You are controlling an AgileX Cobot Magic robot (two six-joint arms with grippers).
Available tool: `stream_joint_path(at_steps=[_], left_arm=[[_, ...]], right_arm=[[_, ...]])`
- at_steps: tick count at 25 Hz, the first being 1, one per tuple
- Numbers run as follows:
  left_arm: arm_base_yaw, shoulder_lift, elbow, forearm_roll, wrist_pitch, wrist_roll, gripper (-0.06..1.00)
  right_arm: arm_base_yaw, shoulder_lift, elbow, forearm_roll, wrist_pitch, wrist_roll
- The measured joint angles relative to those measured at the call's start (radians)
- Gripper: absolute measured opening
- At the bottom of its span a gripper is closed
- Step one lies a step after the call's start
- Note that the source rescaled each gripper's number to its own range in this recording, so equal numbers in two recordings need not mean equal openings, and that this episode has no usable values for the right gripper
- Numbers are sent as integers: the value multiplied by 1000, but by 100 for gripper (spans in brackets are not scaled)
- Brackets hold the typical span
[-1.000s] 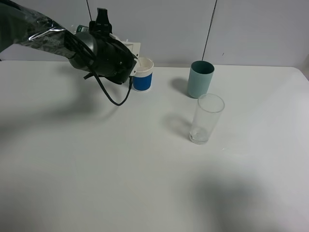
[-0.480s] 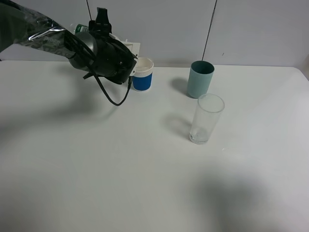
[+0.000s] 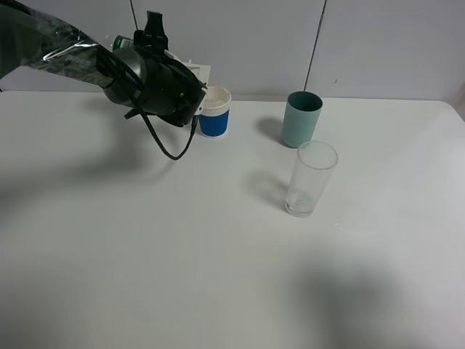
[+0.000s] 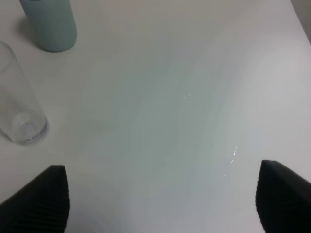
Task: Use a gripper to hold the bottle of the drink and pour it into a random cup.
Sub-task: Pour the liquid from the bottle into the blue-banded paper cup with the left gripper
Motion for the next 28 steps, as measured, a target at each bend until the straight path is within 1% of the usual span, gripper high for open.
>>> stream_joint_path(at_steps=[10, 28], left_arm=[[0, 0, 0, 5, 4, 41, 0], [0, 0, -1, 7, 19, 65, 0]], right_arm=[[0, 0, 0, 0, 0, 0], [0, 0, 0, 0, 0, 0]])
